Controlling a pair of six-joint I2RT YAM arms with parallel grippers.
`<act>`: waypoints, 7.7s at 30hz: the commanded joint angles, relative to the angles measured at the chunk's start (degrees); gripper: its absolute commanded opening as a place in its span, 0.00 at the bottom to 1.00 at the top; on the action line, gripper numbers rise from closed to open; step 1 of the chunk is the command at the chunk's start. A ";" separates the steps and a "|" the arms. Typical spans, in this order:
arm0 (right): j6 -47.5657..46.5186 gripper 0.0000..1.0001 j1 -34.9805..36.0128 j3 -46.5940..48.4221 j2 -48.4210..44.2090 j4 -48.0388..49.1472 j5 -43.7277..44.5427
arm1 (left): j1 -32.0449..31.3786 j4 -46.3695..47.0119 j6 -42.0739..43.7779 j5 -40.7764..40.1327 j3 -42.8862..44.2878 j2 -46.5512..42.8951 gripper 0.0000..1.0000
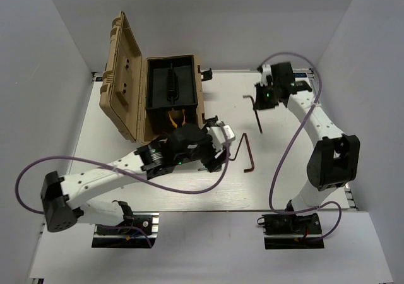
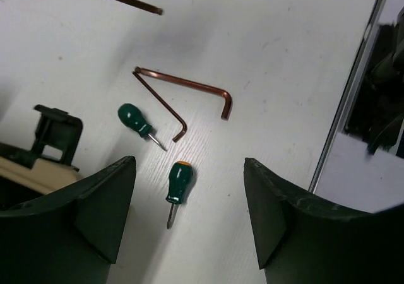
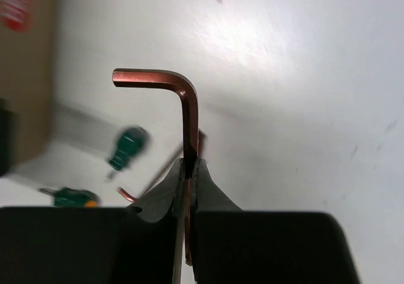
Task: Sort the tools into containers
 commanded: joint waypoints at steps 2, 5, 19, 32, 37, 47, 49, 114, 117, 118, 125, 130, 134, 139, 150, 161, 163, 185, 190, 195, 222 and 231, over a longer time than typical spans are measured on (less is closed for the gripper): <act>-1.22 0.00 2.82 18.06 3.27 -2.21 -13.83 | -0.30 2.93 -3.20 -3.39 -3.24 -8.05 0.79; 2.35 0.00 5.45 36.81 12.14 -4.40 -19.20 | -0.30 2.40 -6.00 -7.86 -4.03 -12.88 0.79; 41.23 0.00 11.17 56.62 34.83 36.19 -29.69 | -0.30 -0.94 -11.91 -15.43 -2.80 -21.08 0.79; 37.37 0.14 15.74 54.26 42.23 39.19 -29.08 | -0.30 -0.93 -12.43 -17.54 -1.57 -19.31 0.79; 32.81 0.43 15.48 52.06 39.60 35.33 -28.55 | -0.30 -3.48 -11.91 -19.56 1.41 -15.63 0.81; 17.79 0.00 13.29 46.97 25.46 19.70 -19.52 | -0.30 -0.42 -7.69 -15.35 3.97 -1.04 0.33; 12.68 0.00 10.58 42.25 22.46 16.62 -10.91 | -0.30 1.08 -7.08 -15.35 4.50 1.15 0.13; -2.27 0.00 -20.38 -26.60 -24.84 5.26 -24.60 | 3.57 -16.85 -22.80 -7.79 32.62 58.83 0.23; -2.18 0.00 -20.82 -26.78 -24.75 5.17 -25.30 | 3.57 -15.71 -22.80 -7.79 31.13 57.34 0.15; -2.27 0.00 -21.08 -26.78 -24.84 5.09 -25.47 | 3.57 -15.70 -22.80 -7.79 31.13 57.33 0.13; -4.03 0.52 -21.78 -26.43 -23.70 3.77 -29.78 | 3.04 -14.47 -21.57 -7.26 32.70 49.60 0.01; -4.21 0.52 -22.05 -26.43 -23.25 2.98 -29.96 | 2.51 -15.53 -21.05 -8.40 37.36 45.38 0.00; -3.94 0.52 -22.31 -26.69 -23.08 2.80 -29.96 | 2.51 -16.14 -20.52 -8.40 40.26 42.22 0.00; -3.85 0.52 -22.49 -26.95 -22.82 2.71 -29.79 | 3.12 -16.14 -19.99 -8.93 44.13 37.74 0.00; -2.80 0.34 -21.96 -27.84 -22.38 3.33 -31.54 | 9.01 -14.31 -16.48 -28.76 43.79 28.77 0.00; -2.80 0.27 -16.34 -27.13 -19.13 2.98 -27.94 | 26.76 -10.78 -14.63 -33.72 47.11 35.34 0.00; -2.71 0.30 -15.46 -26.87 -18.60 2.80 -26.63 | 28.09 -11.40 -14.11 -33.71 49.93 39.30 0.00; 10.38 0.46 -0.96 -24.49 -5.77 6.41 -5.36 | 31.26 -14.66 -12.88 -25.11 52.08 38.10 0.60; 11.70 0.46 1.06 -23.88 -3.05 6.93 -2.54 | 30.64 -7.22 -16.82 -11.41 33.19 17.84 0.71; 13.72 0.44 3.00 -20.72 0.82 7.37 -0.34 | 29.50 -1.99 -20.60 -4.98 11.02 1.19 0.79; 16.38 0.00 7.49 -16.07 5.95 3.16 5.93 | 27.30 -11.92 -18.68 3.78 4.58 -14.05 0.79; 3.54 0.00 7.04 5.72 -1.99 -8.09 -3.68 | 26.16 -16.76 -7.96 18.67 6.52 -11.31 0.76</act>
